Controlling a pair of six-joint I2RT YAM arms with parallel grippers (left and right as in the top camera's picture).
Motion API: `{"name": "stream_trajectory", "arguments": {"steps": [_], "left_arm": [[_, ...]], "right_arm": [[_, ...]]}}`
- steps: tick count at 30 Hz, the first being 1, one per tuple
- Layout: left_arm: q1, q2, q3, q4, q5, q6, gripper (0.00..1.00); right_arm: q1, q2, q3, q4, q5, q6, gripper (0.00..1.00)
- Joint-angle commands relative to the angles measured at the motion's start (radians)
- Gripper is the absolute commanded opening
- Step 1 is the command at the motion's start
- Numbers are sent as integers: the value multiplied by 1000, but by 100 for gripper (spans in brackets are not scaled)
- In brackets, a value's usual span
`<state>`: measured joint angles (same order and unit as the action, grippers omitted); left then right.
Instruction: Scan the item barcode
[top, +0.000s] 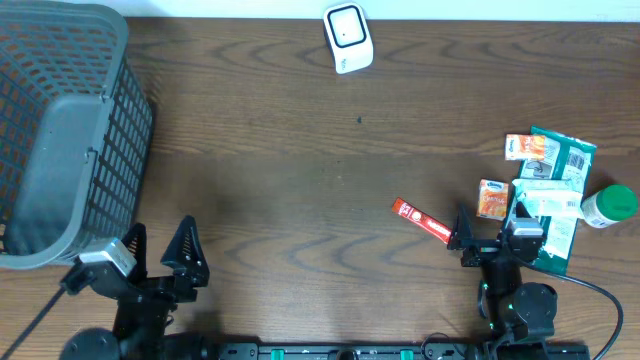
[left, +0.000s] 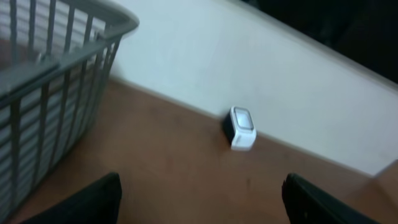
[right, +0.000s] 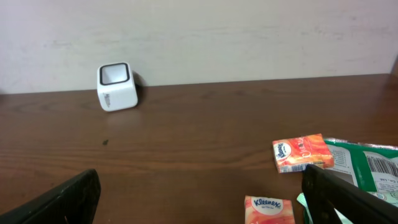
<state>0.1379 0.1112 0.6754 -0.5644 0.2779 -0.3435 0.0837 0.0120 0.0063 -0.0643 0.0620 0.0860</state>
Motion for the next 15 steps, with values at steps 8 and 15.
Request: {"name": "stream_trajectory", "arguments": {"steps": [8, 15], "left_arm": [[-40, -109, -207, 562, -10, -5, 83], [-46, -109, -435, 1082, -10, -9, 83]], "right_arm": [[15, -6, -1, -4, -3, -13, 99], [15, -6, -1, -4, -3, -13, 99]]}}
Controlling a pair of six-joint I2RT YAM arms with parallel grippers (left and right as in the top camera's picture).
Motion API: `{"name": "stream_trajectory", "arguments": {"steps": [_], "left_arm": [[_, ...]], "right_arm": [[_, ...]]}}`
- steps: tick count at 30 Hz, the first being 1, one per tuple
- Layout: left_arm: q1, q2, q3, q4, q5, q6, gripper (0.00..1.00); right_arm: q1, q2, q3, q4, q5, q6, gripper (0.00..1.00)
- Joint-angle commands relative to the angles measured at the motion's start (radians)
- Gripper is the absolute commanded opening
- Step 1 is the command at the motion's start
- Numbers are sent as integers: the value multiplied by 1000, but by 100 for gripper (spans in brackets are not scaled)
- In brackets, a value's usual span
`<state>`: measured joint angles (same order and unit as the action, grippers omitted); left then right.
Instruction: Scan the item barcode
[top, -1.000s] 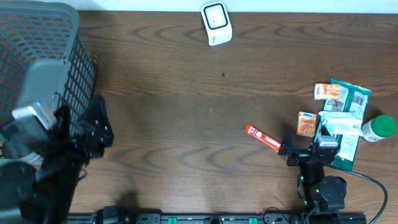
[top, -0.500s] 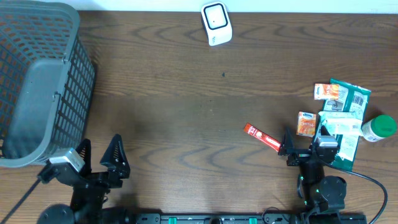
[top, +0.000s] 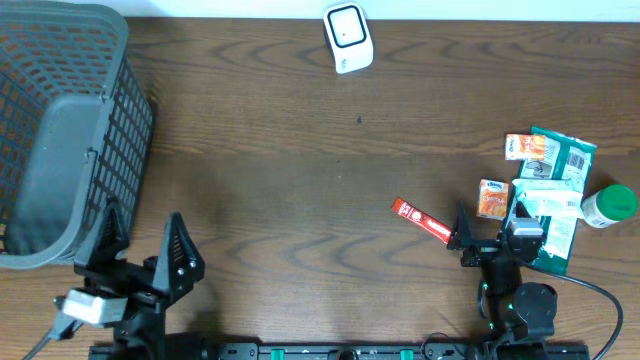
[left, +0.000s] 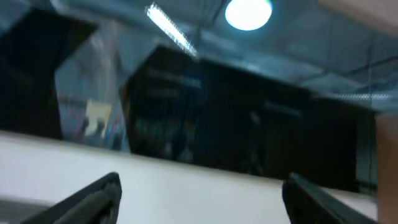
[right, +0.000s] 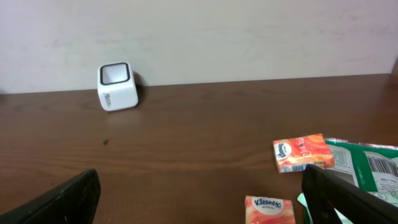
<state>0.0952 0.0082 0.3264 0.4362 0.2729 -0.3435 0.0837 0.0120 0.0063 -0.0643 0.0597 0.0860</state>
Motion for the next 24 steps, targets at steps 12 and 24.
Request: {"name": "stream_trajectory", "arguments": {"steps": [12, 24], "left_arm": [[-3, -6, -299, 103, -6, -8, 83], [-67, -6, -322, -384, -200, -8, 83]], "right_arm": [[15, -6, -1, -4, 0, -13, 99], [15, -6, -1, -4, 0, -13, 99]]}}
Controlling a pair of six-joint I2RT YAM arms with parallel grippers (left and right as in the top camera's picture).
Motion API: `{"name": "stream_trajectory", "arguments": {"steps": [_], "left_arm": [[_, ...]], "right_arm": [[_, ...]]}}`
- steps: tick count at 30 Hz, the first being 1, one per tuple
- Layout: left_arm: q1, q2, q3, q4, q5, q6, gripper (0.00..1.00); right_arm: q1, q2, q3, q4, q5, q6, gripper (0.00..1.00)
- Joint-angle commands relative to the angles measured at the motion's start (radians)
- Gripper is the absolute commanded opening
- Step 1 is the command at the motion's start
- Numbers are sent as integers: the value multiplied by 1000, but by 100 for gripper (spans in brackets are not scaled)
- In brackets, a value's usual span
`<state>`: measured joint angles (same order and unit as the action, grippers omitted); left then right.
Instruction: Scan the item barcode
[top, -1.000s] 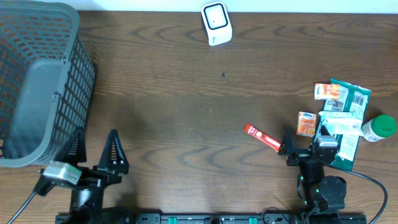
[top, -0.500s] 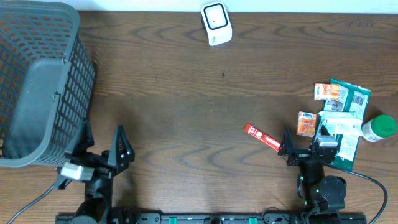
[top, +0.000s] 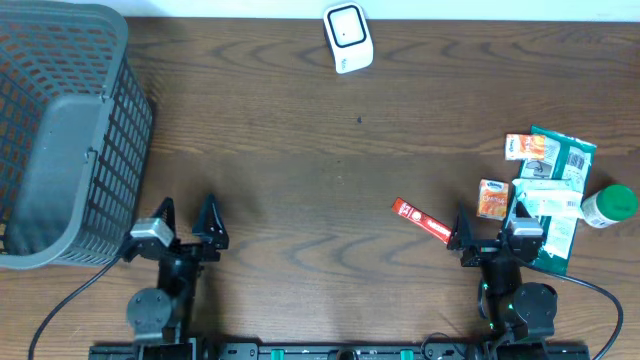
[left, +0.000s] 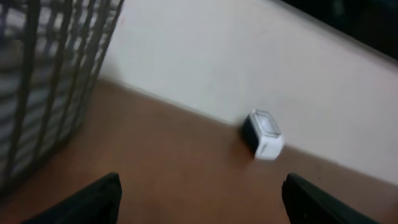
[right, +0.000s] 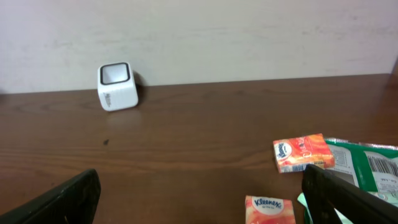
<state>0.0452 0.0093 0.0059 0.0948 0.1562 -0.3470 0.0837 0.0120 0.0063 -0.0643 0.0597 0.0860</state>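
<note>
The white barcode scanner (top: 347, 38) stands at the table's far edge; it shows as a scanner (left: 264, 133) in the left wrist view and a scanner (right: 117, 86) in the right. Items lie at the right: a red stick pack (top: 420, 220), two orange Kleenex packs (top: 492, 198) (top: 525, 147), a green packet (top: 556, 190) and a green-capped bottle (top: 610, 205). My right gripper (top: 490, 230) stands open just short of them, with a Kleenex pack (right: 270, 210) near its right finger. My left gripper (top: 187, 218) is open and empty at the front left.
A large grey mesh basket (top: 60, 130) fills the left side of the table, its wall (left: 43, 93) close on the left of the left wrist view. A white wall runs behind the table's far edge.
The left arm has shifted right and forward from beside the basket's front corner. Its camera, which faced the ceiling, now faces the table and scanner. The right arm has not moved.
First the left gripper stood open at the basket's front corner, its camera on the scanner. Then it sat lower and further left with its camera turned to the ceiling. Now it is level again, right of the basket. The right gripper and items stayed put.
</note>
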Motion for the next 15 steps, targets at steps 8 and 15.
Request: {"name": "stream_trajectory", "arguments": {"steps": [8, 15], "left_arm": [[-26, -8, -2, -161, -97, 81, 83], [-25, -8, -2, -161, -58, 360, 83]], "right_arm": [[15, -6, -1, -4, 0, -13, 99], [15, -6, -1, -4, 0, -13, 99]]}}
